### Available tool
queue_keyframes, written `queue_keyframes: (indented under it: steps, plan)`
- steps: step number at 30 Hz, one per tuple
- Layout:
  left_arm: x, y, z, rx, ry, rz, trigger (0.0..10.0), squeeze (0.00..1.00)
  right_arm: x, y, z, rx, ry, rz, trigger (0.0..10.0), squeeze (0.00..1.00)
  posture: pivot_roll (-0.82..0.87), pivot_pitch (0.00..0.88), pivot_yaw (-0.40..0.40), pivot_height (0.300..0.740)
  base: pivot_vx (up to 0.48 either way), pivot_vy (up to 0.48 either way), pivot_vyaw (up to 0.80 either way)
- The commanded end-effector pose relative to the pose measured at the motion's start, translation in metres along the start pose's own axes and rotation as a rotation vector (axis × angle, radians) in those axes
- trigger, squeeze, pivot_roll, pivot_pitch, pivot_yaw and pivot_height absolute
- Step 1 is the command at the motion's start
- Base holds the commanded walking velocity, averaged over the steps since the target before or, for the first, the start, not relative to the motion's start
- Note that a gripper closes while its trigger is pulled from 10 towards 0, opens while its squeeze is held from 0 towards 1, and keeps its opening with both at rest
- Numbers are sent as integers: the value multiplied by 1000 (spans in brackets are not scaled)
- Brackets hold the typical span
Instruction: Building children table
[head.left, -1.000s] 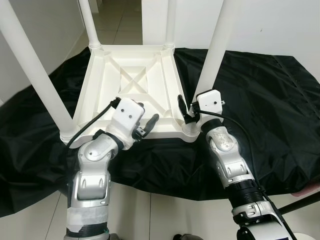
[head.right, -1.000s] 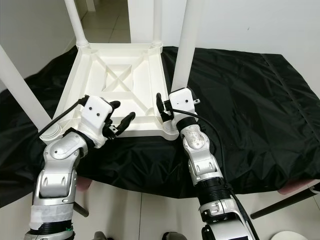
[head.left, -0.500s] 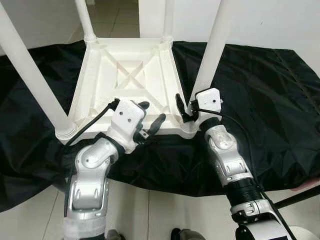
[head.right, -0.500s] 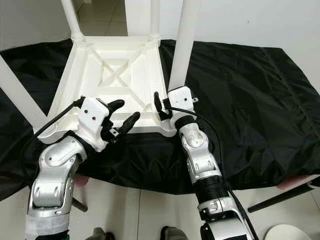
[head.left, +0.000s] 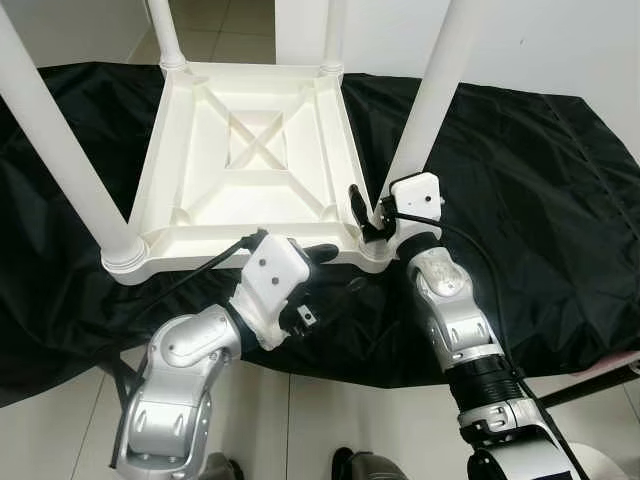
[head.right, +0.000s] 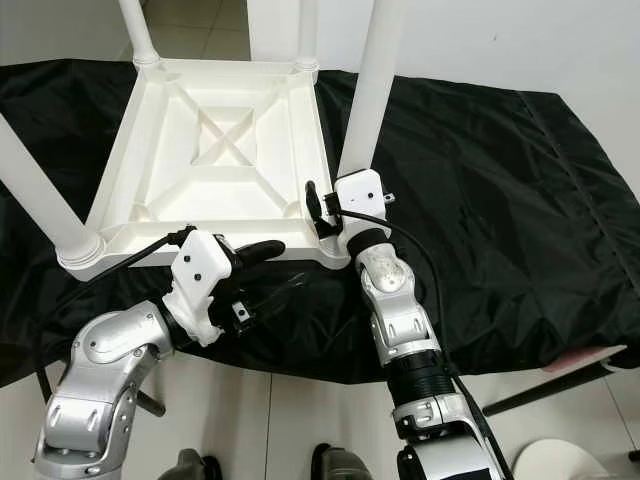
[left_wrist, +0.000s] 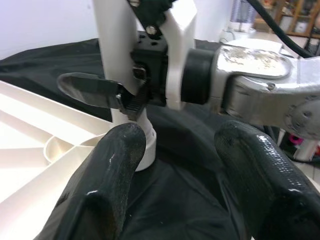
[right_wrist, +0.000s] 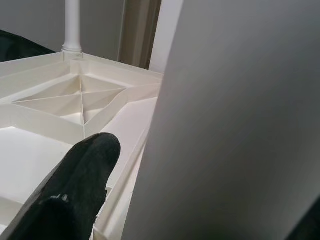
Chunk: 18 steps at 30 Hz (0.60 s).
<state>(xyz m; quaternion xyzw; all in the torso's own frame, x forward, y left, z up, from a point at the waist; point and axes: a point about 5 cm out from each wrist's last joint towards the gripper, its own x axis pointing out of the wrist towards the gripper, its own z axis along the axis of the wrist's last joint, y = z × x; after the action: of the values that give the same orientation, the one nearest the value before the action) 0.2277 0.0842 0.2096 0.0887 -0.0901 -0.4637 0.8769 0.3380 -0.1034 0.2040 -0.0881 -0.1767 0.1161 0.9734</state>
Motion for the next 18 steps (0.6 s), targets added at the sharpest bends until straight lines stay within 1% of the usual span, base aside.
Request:
queue_keyframes:
  steps: [1,3,4,6,9,12,14,16,17,18]
  plan:
    - [0,-6,3,-8,-12,-52,10000,0,1,-2,18,44,-67,-45,0,0,-22,146,-28,740,0,0,0]
    - [0,-6,3,-8,-12,-52,10000,0,1,-2,18,44,-67,-45,0,0,-22,146,-28,740,0,0,0]
    - [0,-6,3,-9,-8,-60,10000,0,0,0,21,57,-75,-53,10000,0,-24,148,-28,740,0,0,0]
    - [0,-6,1,-15,2,-86,10000,0,-4,5,26,96,-84,-67,10000,0,-36,147,-17,740,0,0,0]
    - [0,-6,1,-16,8,-98,10000,0,-5,6,28,105,-86,-72,10000,0,-36,147,-17,740,0,0,0]
    - [0,-8,1,-17,19,-133,10000,0,-7,10,35,109,-100,-77,10000,0,-49,149,-3,740,0,0,0]
    - [0,-9,1,-15,23,-163,10000,0,-7,10,43,126,-114,-98,10000,0,-55,153,3,740,0,0,0]
    - [0,-9,2,-14,24,-169,10000,0,-7,10,45,131,-116,-103,10000,0,-55,153,3,740,0,0,0]
    - [0,-8,1,-16,27,-173,10000,0,-8,8,45,166,-102,-140,10000,0,-57,146,8,740,0,0,0]
    - [0,-8,1,-16,27,-173,10000,0,-8,8,45,166,-102,-140,10000,0,-57,146,8,740,0,0,0]
